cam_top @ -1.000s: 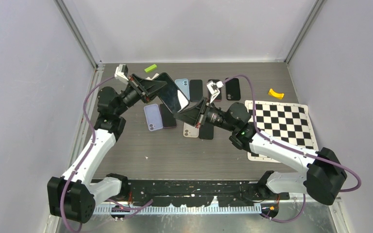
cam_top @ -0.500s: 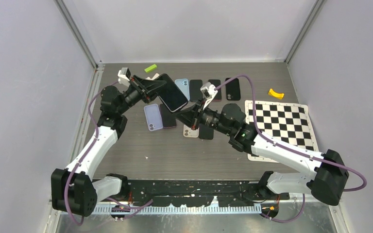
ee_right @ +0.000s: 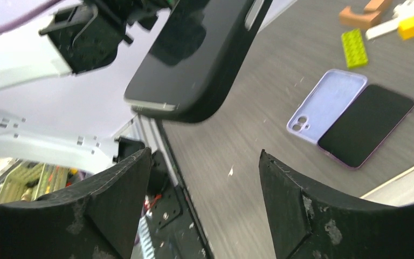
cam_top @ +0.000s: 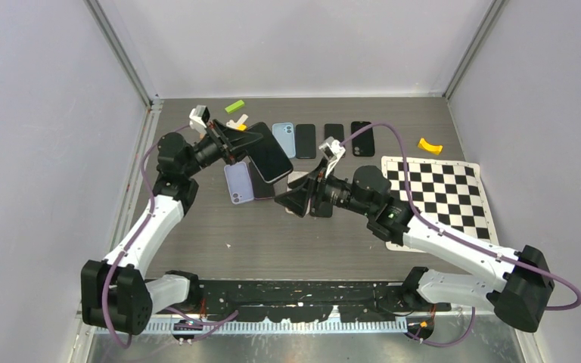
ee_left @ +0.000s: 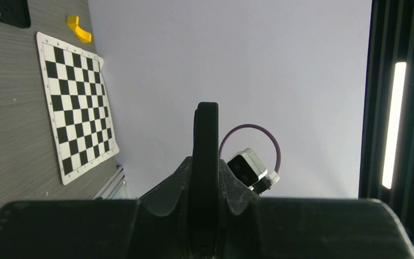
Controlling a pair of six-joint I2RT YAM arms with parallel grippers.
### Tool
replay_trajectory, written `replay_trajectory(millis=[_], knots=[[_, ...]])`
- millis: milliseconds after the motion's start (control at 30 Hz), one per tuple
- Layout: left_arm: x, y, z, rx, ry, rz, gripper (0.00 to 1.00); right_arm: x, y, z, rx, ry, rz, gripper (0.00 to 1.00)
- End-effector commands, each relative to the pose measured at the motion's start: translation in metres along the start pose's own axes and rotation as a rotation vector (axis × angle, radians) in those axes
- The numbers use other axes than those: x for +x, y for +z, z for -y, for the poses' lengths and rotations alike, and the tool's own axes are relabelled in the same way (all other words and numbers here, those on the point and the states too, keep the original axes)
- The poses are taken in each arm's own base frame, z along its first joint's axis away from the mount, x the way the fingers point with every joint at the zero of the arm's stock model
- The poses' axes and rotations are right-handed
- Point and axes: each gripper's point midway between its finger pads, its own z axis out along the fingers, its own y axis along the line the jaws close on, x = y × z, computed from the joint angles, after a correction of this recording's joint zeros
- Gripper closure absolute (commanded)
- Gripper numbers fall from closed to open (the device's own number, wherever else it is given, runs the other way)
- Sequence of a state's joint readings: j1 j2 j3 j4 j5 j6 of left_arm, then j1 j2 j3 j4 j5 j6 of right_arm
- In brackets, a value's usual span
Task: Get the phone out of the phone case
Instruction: Remove the phone case from the phone.
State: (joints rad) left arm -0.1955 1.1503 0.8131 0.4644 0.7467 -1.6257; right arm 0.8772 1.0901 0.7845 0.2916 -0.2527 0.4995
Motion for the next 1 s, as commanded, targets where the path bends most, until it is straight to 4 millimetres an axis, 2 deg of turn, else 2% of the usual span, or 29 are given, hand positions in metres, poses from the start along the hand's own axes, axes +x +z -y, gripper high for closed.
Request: replay_trajectory(millis=[0, 167, 333, 400, 533, 700, 767, 833, 967], knots=[[0.002, -0.011, 0.024, 0.081, 0.127, -0.059, 1.0, -0.01, -0.021, -0.028, -0.101, -0.006, -0.012, 0.2], [0.006, -0.016, 0.025, 0.076, 0.181, -0.099, 1.0, -0.034, -0.031, -0.026, -0.071, 0.022, 0.064, 0.22], [0.011, -0.019, 0.028, 0.07, 0.218, -0.115, 1.0, -0.053, -0.029, -0.015, -0.023, 0.1, 0.117, 0.48], [0.012, -0.02, 0.027, 0.062, 0.233, -0.115, 1.0, -0.058, -0.025, -0.013, -0.015, 0.123, 0.132, 0.53], [0.014, -0.022, 0.029, 0.057, 0.25, -0.117, 1.0, -0.061, -0.016, -0.012, -0.022, 0.151, 0.129, 0.54], [0.016, -0.024, 0.033, 0.067, 0.269, -0.12, 1.0, -0.061, -0.01, -0.021, -0.09, 0.175, 0.132, 0.45], [0.017, -0.024, 0.034, 0.071, 0.277, -0.121, 1.0, -0.06, -0.008, -0.02, -0.088, 0.185, 0.13, 0.44], [0.018, -0.025, 0.037, 0.075, 0.281, -0.126, 1.0, -0.058, -0.007, -0.016, -0.072, 0.191, 0.122, 0.47], [0.02, -0.026, 0.041, 0.083, 0.289, -0.13, 1.0, -0.046, -0.002, 0.0, 0.007, 0.188, 0.076, 0.66]])
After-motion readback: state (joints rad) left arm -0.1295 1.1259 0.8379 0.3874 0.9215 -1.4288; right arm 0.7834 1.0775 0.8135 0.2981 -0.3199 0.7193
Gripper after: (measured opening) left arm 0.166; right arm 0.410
